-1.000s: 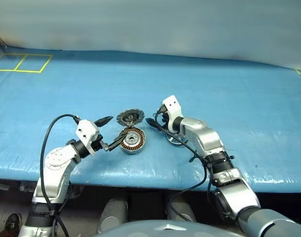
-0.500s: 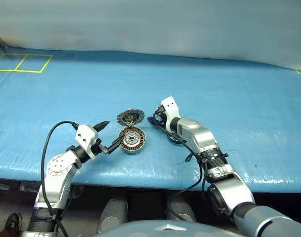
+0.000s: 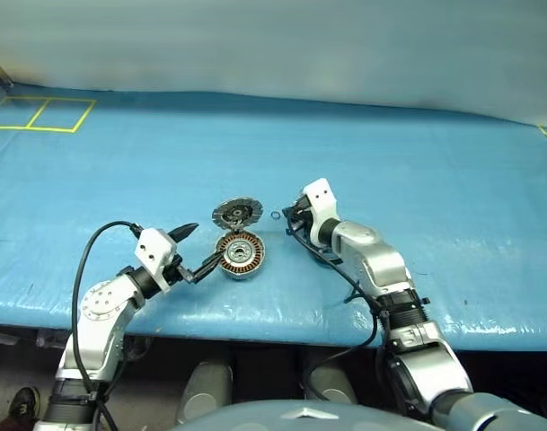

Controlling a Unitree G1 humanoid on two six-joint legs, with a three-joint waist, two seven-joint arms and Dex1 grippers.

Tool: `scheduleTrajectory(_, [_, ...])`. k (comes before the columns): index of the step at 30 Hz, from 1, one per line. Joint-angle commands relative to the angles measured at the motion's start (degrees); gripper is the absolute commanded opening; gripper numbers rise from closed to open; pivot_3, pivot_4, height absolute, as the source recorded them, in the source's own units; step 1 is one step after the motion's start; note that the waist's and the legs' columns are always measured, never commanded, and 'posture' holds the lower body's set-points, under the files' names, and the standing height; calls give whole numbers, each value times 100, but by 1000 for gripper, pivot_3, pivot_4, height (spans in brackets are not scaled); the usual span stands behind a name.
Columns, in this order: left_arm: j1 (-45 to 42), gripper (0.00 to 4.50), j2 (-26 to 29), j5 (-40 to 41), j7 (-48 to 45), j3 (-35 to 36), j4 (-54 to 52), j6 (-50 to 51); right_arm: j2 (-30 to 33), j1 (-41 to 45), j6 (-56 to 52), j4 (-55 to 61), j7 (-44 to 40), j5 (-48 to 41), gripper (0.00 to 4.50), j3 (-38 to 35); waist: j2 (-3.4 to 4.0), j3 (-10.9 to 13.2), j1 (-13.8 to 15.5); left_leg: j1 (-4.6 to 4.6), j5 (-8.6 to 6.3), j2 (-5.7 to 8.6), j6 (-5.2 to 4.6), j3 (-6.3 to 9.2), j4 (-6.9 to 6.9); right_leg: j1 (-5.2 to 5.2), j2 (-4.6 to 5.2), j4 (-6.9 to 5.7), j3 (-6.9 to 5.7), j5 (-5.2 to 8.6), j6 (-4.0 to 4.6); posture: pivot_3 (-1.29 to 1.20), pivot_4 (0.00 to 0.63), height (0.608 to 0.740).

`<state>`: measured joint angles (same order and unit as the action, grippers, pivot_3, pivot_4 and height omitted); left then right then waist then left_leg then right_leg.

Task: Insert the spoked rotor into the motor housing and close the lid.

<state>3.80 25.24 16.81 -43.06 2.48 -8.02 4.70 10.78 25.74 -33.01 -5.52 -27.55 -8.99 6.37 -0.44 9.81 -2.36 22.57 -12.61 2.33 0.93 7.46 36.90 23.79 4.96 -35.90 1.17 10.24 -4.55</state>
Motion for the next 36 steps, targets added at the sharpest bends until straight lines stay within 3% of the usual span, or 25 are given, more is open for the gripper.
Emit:
scheduleTrajectory(1, [-17, 4500, 79, 102, -96, 36, -119, -23, 73, -125, -225, 881, -3, -214, 27, -124, 0, 0, -4, 0, 0, -1, 0, 0, 0, 0, 0, -1, -1, 1, 1, 0, 150, 740])
scheduleTrajectory(11, [7, 4500, 150, 200, -261, 82, -95, 85, 213, -609, -474, 1520, 116, -238, 27, -55, 0, 0, 17, 3, -1, -2, 1, 0, -9, 4, 2, 4, -3, 6, 7, 0, 150, 740])
scheduleTrajectory(17, [62, 4500, 227, 272, -264, 163, -70, 126, 127, -490, -375, 1107, -203, -506, 27, 23, -1, 0, 12, 2, -1, -4, 1, 0, -15, 7, 2, 4, -4, 8, 11, 0, 150, 740])
scheduleTrajectory(21, [19, 4500, 299, 283, -292, 180, -7, 150, -13, -55, 66, 181, -184, -317, 864, 138, -1, 1, 5, 2, -1, -4, 1, -2, -16, 8, 2, 5, -5, 8, 11, 0, 150, 740])
scheduleTrajectory(29, [-163, 4500, 404, 283, -288, 214, -11, 224, -311, 684, 870, -1348, -229, 41, 3486, 317, -1, 1, 6, 1, 1, -2, 3, -1, -40, 13, 1, 11, -6, 9, 14, 0, 150, 740])
scheduleTrajectory(36, [26, 4500, 390, 227, -159, 302, -94, 101, -305, 632, 904, -1661, -223, 304, 3486, 447, -2, 0, -5, -1, 10, -5, 19, -1, -85, 37, 1, 8, -5, 11, 16, 0, 150, 740])
